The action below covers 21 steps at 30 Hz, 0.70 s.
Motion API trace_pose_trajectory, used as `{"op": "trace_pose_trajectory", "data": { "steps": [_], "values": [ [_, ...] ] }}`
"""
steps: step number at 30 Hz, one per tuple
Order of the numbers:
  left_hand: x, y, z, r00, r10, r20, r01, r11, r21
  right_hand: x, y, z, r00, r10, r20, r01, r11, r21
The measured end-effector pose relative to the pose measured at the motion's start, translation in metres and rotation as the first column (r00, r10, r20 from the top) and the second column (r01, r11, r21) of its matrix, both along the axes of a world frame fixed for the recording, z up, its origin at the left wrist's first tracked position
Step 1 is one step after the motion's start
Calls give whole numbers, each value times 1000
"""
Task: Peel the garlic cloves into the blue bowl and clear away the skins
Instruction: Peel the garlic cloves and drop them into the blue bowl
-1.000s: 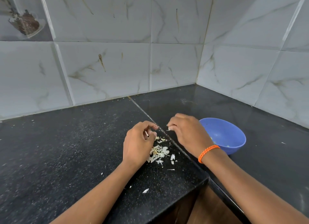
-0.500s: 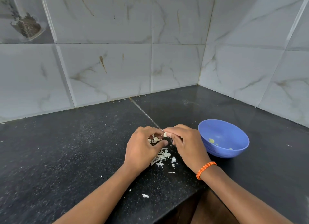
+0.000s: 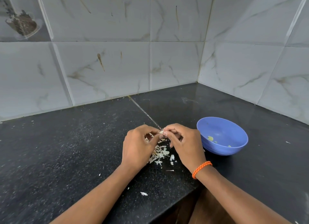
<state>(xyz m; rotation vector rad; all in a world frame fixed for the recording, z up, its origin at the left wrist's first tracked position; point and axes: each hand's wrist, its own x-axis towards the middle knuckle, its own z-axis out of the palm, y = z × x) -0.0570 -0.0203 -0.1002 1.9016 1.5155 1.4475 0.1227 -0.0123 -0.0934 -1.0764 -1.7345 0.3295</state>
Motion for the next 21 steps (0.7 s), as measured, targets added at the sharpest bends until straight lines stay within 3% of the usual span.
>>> {"op": "trace_pose_trajectory", "data": {
  "steps": [14,21],
  "values": [
    [-3,0,2,966,-159,205,168,985,-27,-4,-1,0,970,118,-211,-150,978,-143],
    [-1,-1,4,897,-226,379,260,965,-41,-5,0,0,983,97,-153,-109,992,-69]
  ]
}}
